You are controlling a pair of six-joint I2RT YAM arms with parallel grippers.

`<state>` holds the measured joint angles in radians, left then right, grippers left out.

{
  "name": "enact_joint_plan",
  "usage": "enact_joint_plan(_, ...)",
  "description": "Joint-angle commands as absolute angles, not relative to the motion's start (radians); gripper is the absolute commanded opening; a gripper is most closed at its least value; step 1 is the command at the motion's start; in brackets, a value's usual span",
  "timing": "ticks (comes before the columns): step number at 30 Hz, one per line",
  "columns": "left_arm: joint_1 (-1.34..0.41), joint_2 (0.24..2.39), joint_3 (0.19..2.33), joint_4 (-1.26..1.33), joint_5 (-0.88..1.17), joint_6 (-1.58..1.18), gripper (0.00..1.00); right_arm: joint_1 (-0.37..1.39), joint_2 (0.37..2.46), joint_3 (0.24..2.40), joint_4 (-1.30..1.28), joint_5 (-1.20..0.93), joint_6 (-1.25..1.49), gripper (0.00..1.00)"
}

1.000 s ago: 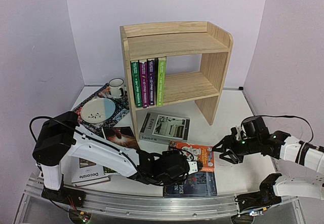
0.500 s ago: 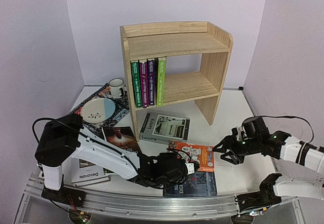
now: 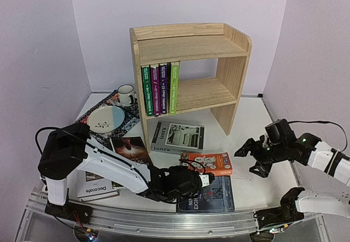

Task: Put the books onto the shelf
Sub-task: Pick up the book from the book pile, then pass from the left arm to the right

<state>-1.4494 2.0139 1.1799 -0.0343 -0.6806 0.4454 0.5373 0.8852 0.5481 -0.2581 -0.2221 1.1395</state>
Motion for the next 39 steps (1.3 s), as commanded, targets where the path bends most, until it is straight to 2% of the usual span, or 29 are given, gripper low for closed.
enact_joint_plan(1, -1.449, 1.998, 1.341, -0.075, -0.744, 0.306, 0.03, 0.54, 0.833, 0.635, -0.396, -0.112, 1.233, 0.96)
enact_joint_plan(3, -1.45, 1.991, 1.379, -0.091, -0.76, 0.25, 0.0, 0.552, 0.828, 0.658, -0.389, -0.099, 1.267, 0.93)
enact_joint_plan(9, -1.45, 1.974, 1.487, -0.128, -0.775, 0.163, 0.0, 0.648, 0.864, 0.782, -0.387, 0.005, 1.37, 0.86)
enact_joint_plan(18, -1.483, 2.09, 1.696, -0.188, -0.964, 0.168, 0.0, 0.819, 0.961, 0.887, -0.36, 0.209, 1.454, 0.86)
enact_joint_plan(21, -1.495, 2.123, 1.744, -0.187, -0.998, 0.18, 0.0, 0.886, 0.958, 0.858, -0.335, 0.31, 1.52, 0.81)
enact_joint_plan(23, -1.496, 2.136, 1.762, -0.187, -1.004, 0.174, 0.0, 0.902, 0.951, 0.83, -0.293, 0.34, 1.547, 0.75)
enact_joint_plan(29, -1.498, 2.118, 1.754, -0.186, -0.986, 0.141, 0.0, 0.908, 0.966, 0.821, -0.263, 0.381, 1.548, 0.65)
enact_joint_plan(39, -1.5, 2.082, 1.741, -0.173, -1.003, 0.081, 0.0, 0.92, 1.008, 0.804, -0.23, 0.367, 1.572, 0.59)
